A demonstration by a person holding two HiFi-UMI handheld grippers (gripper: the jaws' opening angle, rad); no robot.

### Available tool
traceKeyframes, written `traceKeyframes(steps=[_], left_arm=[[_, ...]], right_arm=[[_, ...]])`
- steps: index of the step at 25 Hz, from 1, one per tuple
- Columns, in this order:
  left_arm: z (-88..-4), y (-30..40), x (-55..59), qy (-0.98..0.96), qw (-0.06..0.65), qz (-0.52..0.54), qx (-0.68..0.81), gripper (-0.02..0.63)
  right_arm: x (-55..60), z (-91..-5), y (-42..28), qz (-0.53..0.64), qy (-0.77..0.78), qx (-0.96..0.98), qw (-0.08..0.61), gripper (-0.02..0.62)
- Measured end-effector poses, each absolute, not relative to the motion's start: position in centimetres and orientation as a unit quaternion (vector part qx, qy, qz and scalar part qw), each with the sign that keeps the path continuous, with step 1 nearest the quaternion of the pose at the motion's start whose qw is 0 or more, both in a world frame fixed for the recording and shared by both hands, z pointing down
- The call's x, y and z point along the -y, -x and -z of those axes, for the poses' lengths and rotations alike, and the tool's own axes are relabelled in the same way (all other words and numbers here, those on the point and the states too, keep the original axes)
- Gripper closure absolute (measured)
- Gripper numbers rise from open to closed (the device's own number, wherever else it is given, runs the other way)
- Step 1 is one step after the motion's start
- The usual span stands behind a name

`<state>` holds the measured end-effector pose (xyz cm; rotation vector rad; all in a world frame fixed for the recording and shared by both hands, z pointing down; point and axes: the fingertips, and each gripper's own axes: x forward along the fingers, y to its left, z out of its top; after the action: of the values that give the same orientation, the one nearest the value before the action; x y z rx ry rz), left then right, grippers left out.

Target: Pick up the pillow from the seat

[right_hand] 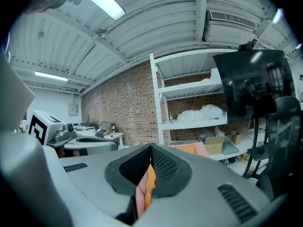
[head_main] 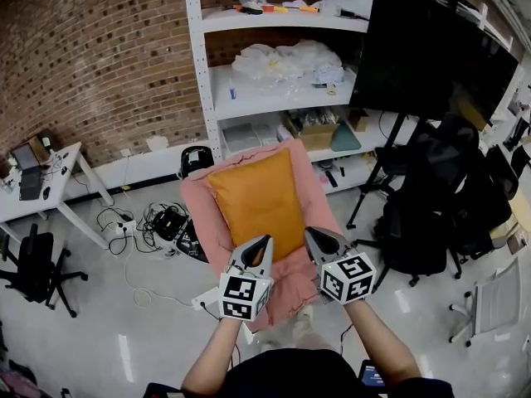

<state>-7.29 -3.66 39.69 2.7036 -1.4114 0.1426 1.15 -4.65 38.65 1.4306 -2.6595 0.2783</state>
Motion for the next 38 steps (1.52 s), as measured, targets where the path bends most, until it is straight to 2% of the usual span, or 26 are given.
traceKeyframes(steps=[25,38], left_arm=[[-41.3,2.8,15.9,-0.862,0.055,-0.073,0.498,0.603],[-42.0,0.7,21.5,-0.841,0.092,-0.062,0.530,0.601]], right_arm=[[18.1,-40.7,-6.0,-0.113,-0.434,0.892,0.057,0.578],[24.4,-41.9,-8.4,-0.131,-0.402,0.904,0.058,0.578]])
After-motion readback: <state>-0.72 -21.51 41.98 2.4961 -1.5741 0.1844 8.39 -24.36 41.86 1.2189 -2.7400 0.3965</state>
